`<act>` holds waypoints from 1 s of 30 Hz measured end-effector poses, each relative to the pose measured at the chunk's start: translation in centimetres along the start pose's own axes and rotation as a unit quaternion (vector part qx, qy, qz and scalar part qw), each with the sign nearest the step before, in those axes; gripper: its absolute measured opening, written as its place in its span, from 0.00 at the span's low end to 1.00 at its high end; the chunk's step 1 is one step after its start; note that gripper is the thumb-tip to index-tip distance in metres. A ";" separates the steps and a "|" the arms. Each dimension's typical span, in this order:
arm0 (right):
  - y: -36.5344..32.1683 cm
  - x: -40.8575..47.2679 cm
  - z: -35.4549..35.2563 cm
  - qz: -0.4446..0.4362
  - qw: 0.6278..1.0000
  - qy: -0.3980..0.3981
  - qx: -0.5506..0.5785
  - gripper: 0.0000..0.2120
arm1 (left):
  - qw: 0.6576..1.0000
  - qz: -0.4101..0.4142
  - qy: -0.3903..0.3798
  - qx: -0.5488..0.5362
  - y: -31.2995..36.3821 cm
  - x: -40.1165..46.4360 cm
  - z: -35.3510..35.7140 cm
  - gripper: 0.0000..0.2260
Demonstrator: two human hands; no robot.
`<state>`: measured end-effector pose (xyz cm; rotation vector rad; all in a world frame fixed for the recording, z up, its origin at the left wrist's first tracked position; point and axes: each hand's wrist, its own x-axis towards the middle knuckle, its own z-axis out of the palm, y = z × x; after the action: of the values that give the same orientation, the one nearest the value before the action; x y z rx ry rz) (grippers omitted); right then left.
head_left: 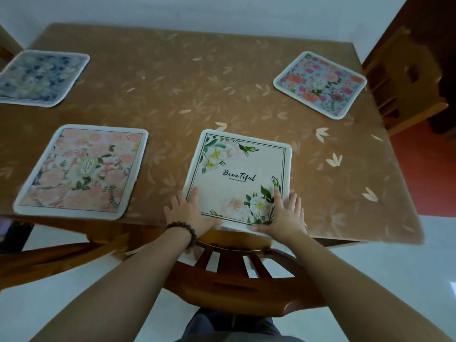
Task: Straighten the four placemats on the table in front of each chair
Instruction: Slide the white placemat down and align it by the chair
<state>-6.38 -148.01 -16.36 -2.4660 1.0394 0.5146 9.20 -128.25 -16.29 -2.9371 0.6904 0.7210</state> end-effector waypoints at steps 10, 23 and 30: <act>0.8 -1.8 1.2 -0.028 0.998 0.051 0.028 0.54 | 0.999 0.029 0.026 0.027 0.5 -1.0 0.3 0.52; 1.5 -1.6 1.1 -0.019 0.997 0.040 0.064 0.56 | 0.996 0.053 0.061 0.031 0.0 -1.2 0.7 0.45; 2.3 -2.1 1.2 0.052 0.996 0.045 0.057 0.64 | 0.999 0.030 0.042 0.013 -0.2 -1.2 0.8 0.60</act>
<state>-9.61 -147.64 -16.85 -2.3635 1.2042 0.3678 7.97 -127.43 -16.51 -2.9480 0.7928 0.5914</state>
